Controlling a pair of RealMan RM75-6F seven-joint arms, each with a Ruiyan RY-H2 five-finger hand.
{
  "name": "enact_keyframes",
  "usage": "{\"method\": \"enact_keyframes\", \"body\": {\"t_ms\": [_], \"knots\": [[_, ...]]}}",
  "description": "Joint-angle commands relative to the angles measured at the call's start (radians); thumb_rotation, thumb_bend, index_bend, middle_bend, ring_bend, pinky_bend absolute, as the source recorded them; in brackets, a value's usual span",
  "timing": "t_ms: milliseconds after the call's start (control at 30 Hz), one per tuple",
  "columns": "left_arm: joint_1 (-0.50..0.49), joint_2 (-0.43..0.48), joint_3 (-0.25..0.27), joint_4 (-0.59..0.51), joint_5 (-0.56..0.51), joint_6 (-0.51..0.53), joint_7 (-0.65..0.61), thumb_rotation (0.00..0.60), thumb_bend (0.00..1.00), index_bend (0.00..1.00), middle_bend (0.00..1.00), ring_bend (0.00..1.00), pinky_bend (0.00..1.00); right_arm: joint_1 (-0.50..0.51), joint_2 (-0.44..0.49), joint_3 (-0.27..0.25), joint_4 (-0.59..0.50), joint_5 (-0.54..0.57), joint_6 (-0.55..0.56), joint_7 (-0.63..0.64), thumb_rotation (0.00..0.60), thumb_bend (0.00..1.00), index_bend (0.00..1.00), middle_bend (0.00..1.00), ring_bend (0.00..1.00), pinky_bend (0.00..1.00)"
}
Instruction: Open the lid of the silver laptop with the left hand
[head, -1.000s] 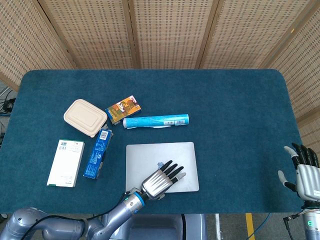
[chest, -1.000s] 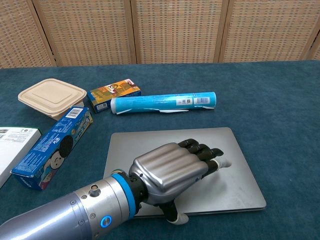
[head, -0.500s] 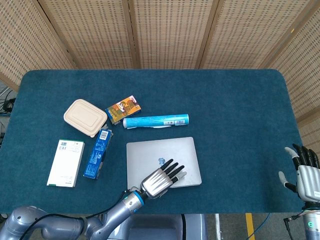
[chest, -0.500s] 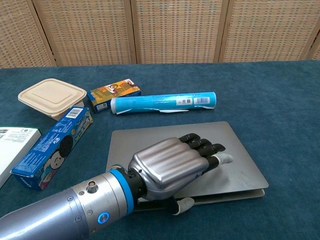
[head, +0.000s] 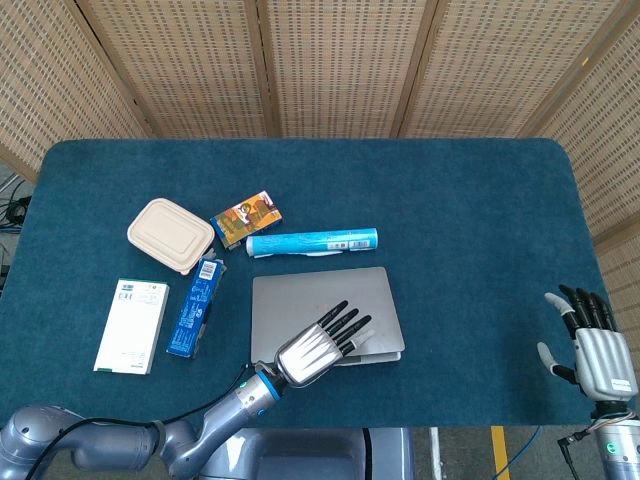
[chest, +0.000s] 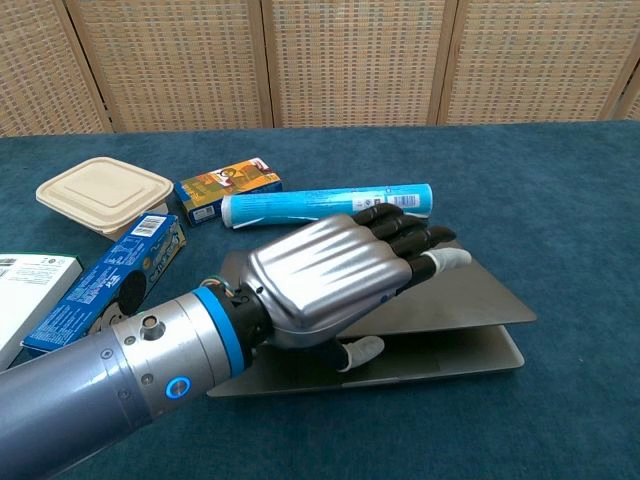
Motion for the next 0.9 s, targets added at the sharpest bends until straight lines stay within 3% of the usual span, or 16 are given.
{"method": "enact_keyframes", "body": {"t_ms": [33,433,900], "knots": [[-0.005,0.011,-0.010,0.000,0.012,0.009,-0.005,0.600,0.41,0.06,0.00,0.00,0.00,0.013,0.012,-0.012,-0.014,-0.026,-0.016,0.011,0.600,0.37,0.17,0.10,0.00,0.00],[-0.020,0.031,-0.070,0.000,-0.008,0.022,-0.014,0.600,0.39,0.06,0.00,0.00,0.00,0.061,0.033,-0.048,-0.056,-0.091,-0.087,0.037,0.600,0.36,0.17,0.10,0.00,0.00],[-0.032,0.063,-0.100,-0.041,-0.037,0.031,0.001,0.600,0.39,0.05,0.00,0.00,0.00,0.199,0.000,-0.101,-0.084,-0.175,-0.287,0.109,0.600,0.37,0.17,0.12,0.00,0.00]]}}
